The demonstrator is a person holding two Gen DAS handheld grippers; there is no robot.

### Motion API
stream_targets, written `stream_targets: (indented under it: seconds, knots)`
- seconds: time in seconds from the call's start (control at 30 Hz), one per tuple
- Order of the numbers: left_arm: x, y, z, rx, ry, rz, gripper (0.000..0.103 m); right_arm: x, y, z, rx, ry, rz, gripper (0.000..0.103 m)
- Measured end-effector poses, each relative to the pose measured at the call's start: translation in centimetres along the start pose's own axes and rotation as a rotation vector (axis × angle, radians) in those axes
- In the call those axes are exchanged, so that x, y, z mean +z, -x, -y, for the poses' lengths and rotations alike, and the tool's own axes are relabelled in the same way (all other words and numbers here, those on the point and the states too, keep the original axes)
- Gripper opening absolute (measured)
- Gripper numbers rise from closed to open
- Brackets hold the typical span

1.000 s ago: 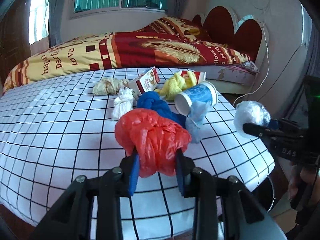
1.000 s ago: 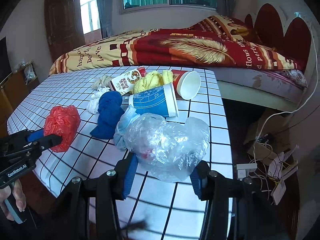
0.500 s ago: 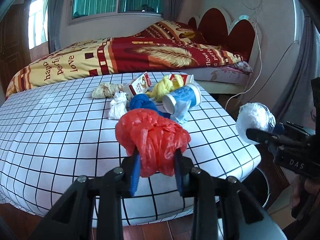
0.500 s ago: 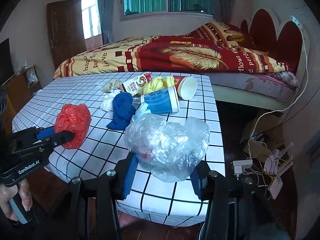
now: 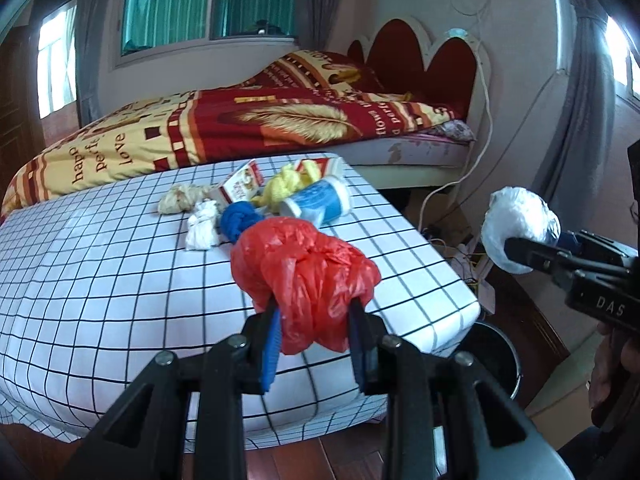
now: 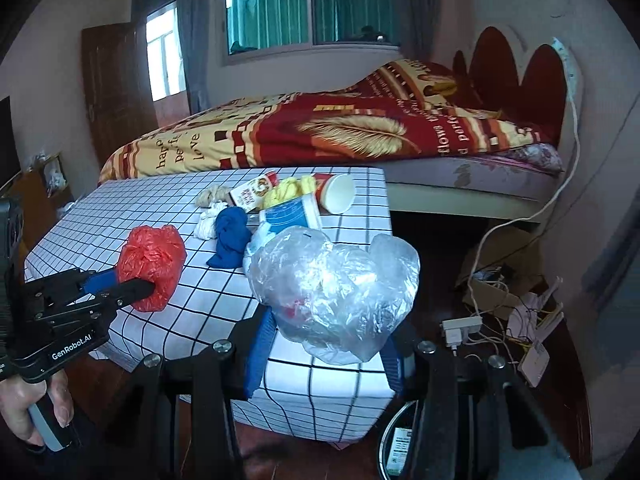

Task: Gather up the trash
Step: 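Carry both bags over the black bin and open both tools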

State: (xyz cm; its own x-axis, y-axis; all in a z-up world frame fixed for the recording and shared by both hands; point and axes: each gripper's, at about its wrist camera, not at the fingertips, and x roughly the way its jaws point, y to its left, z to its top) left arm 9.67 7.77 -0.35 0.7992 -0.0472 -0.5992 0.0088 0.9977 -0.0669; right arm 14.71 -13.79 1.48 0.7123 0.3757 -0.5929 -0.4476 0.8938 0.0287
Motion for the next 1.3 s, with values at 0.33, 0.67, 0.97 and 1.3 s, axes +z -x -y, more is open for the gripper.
stream_targets:
  seconds: [0.33, 0.67, 0.97, 1.3]
  knots:
    - [-0.7, -0.6, 5.5, -0.107, -0.085, -0.027, 0.031, -3.2, 3.2, 4.9, -0.086, -0.074, -0.02, 0.05]
    - [-2.5, -1.8, 12.9, -0.243, -0.19, -0.082, 0.03, -7.9, 6.1, 10.8, -0.186, -0.162, -0.072, 0.05]
    - [-5.0, -3.5, 17.9, -0.345, -0.259, -0.175, 0.03, -12.3, 7.0, 15.1, -0.239, -0.229, -0.146, 0.05]
    - [-8.7, -7.4, 22.0, -0.402, -0.325, -0.314, 0.03, -17.1, 4.0, 18.4, -0.224, -0.253, -0.269, 0.05]
